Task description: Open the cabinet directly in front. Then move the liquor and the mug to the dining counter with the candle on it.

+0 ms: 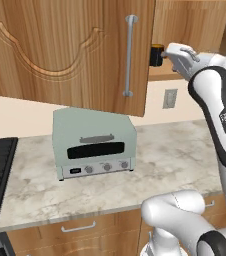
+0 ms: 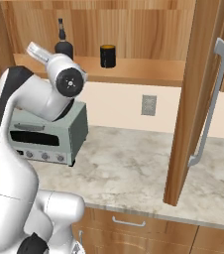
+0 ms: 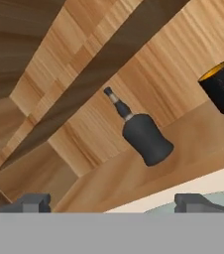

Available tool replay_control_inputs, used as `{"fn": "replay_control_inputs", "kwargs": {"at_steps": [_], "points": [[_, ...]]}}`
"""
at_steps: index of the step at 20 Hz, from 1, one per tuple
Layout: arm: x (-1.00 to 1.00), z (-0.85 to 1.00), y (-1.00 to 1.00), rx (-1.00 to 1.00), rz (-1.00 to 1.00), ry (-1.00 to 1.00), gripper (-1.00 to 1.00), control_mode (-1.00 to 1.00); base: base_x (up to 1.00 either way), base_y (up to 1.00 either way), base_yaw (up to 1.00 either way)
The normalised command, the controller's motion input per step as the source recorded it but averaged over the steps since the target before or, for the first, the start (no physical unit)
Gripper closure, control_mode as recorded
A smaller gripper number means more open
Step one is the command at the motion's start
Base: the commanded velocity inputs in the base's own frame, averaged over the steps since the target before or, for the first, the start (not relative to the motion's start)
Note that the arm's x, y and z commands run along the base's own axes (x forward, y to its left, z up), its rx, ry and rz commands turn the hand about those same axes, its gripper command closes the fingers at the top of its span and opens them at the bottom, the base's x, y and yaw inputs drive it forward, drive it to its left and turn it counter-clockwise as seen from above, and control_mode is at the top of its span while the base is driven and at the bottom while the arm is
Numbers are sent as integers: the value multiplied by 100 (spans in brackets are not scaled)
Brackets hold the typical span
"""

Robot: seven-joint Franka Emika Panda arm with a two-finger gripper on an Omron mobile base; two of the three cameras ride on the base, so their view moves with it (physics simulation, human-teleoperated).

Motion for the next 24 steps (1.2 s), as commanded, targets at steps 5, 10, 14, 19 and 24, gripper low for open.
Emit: {"fn": "replay_control_inputs", "kwargs": {"at_steps": [5,10,14,19,24], "points": [[23,0,33,0,27,14,-100,-100,0,0,0],[3,0,3,3,22,8,-100,-100,0,0,0],[13,-5,1,-1,0,0,-100,-100,0,0,0],[52,-5,33,-5,0,0,-100,-100,0,0,0],[54,0,40,-6,2,1,-100,-100,0,0,0]]}}
